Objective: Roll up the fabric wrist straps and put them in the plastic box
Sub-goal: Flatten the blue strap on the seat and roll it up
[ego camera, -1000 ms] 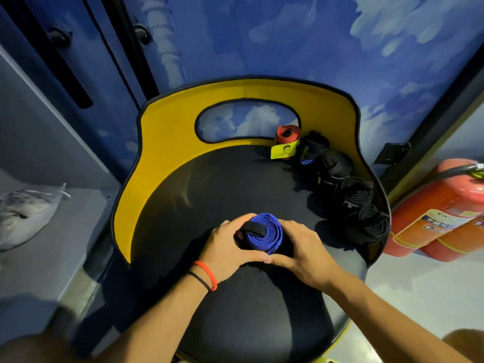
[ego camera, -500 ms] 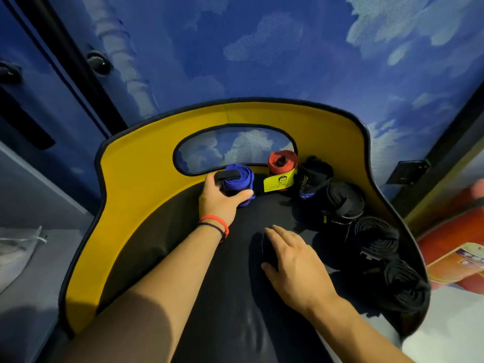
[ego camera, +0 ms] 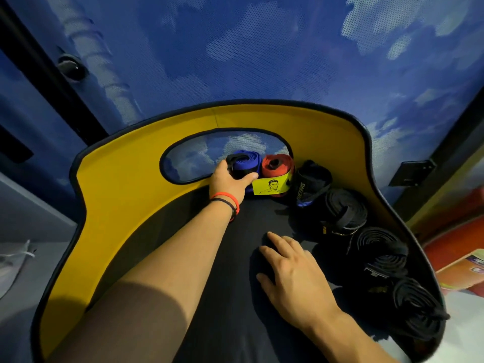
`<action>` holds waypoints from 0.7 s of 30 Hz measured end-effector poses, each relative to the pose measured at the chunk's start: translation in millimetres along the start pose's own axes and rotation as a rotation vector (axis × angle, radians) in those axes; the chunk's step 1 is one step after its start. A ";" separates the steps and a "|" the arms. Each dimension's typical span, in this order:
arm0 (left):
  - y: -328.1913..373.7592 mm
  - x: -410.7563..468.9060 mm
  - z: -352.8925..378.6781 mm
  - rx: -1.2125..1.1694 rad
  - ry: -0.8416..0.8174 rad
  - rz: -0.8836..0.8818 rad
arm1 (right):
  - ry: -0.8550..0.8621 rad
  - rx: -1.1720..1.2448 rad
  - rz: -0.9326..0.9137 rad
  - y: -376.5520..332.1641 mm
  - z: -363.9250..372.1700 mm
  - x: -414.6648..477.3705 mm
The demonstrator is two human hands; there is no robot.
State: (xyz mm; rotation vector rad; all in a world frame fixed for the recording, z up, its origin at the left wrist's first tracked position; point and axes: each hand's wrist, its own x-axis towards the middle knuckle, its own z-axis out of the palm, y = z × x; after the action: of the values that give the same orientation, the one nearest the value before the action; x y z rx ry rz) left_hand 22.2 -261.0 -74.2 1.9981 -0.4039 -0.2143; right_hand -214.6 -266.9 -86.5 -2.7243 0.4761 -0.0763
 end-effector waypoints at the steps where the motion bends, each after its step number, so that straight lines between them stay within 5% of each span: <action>1: 1.1 -1.0 -0.1 0.008 -0.007 -0.009 | -0.014 0.010 -0.003 -0.1 0.2 -0.2; 7: 9.3 -20.5 -18.4 -0.068 -0.143 -0.097 | -0.046 0.047 -0.012 -5.9 -8.5 -2.5; 21: 39.3 -147.7 -202.2 0.202 0.009 -0.013 | 0.044 0.095 -0.089 -119.0 -87.4 -14.1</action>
State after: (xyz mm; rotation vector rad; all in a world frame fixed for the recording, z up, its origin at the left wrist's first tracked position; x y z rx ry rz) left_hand -56.6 -52.8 47.0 2.1990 -0.4212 -0.1786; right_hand -200.3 -188.9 38.8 -2.6543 0.3540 -0.1785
